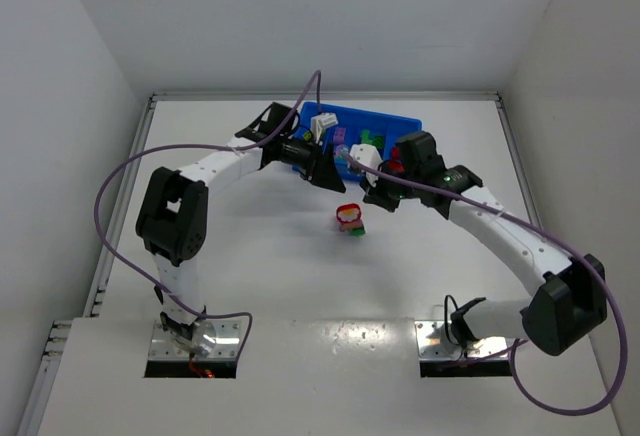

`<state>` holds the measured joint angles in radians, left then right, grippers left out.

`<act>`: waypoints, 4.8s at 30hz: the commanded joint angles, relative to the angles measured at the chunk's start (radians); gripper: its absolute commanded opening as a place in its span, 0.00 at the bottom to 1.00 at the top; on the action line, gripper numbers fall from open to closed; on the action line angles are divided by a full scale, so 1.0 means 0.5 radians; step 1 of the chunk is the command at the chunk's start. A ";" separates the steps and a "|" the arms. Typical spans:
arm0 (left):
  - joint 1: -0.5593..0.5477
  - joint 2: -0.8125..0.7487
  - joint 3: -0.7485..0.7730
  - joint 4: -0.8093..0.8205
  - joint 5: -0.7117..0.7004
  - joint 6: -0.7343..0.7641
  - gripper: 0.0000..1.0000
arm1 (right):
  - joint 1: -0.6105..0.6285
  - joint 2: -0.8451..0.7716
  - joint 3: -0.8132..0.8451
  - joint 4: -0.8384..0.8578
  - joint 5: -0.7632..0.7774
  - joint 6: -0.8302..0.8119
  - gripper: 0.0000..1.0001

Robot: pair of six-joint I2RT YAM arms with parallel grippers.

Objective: Sort the legos into containers by color

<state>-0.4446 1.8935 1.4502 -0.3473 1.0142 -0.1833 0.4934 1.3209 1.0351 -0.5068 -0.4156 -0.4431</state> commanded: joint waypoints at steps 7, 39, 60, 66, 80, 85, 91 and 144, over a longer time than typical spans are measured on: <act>0.030 -0.025 0.048 -0.011 -0.034 0.103 0.81 | 0.026 -0.047 -0.147 0.022 0.024 -0.040 0.63; 0.107 -0.225 -0.164 0.011 -0.362 0.140 0.82 | -0.272 0.610 -0.073 0.069 0.046 -0.500 0.67; 0.202 -0.170 -0.124 0.011 -0.362 0.140 0.82 | -0.254 0.914 0.129 -0.033 -0.043 -0.706 0.65; 0.220 -0.170 -0.124 0.011 -0.362 0.140 0.82 | -0.254 1.018 0.218 -0.051 -0.062 -0.706 0.59; 0.239 -0.170 -0.124 0.011 -0.362 0.140 0.82 | -0.217 1.077 0.237 -0.097 -0.138 -0.783 0.59; 0.239 -0.170 -0.124 0.011 -0.362 0.140 0.82 | -0.199 1.095 0.255 -0.124 -0.138 -0.783 0.43; 0.239 -0.170 -0.124 -0.008 -0.362 0.140 0.82 | -0.198 1.117 0.274 -0.217 -0.138 -0.801 0.09; 0.319 -0.102 -0.109 0.286 0.448 -0.210 0.00 | 0.127 0.111 -0.069 0.244 0.441 -0.175 0.00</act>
<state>-0.3202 1.9221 1.3788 -0.2752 1.2434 -0.3359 0.5735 1.4570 1.0615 -0.3515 -0.2497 -0.5327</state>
